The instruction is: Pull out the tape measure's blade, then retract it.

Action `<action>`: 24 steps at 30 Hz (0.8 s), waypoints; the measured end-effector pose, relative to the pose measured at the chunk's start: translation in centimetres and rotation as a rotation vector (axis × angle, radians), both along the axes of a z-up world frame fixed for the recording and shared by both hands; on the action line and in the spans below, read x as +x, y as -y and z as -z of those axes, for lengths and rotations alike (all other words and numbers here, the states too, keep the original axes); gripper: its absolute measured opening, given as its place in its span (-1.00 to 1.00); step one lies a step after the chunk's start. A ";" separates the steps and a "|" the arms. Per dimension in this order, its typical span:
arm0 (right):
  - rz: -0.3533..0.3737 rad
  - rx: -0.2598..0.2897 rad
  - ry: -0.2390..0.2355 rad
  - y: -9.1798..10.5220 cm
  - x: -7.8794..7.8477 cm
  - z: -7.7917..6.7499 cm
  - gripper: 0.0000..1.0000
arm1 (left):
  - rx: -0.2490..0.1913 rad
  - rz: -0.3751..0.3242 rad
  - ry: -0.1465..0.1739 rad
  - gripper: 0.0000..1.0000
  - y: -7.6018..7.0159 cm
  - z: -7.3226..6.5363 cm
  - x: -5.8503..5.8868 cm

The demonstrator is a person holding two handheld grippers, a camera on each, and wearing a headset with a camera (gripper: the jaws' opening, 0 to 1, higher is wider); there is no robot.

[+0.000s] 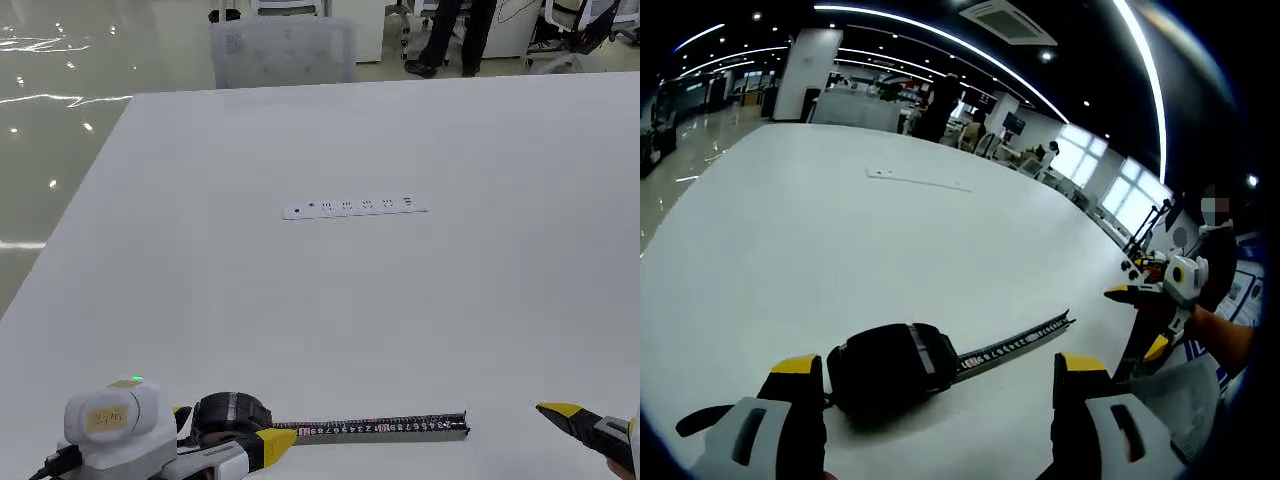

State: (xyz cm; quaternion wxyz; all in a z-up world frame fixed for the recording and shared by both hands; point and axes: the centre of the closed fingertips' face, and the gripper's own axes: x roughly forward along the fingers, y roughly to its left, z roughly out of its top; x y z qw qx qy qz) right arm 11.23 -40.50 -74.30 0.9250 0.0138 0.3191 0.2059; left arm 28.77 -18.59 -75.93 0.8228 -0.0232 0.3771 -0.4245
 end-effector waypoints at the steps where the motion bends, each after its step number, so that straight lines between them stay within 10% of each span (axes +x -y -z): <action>1: 0.000 0.000 0.000 0.0 0.0 0.0 0.99 | 0.000 -0.002 0.001 0.83 0.0 0.0 0.0; 24: -0.005 0.010 0.000 0.0 0.5 0.5 0.96 | -0.006 -0.067 0.001 0.77 0.2 0.8 0.2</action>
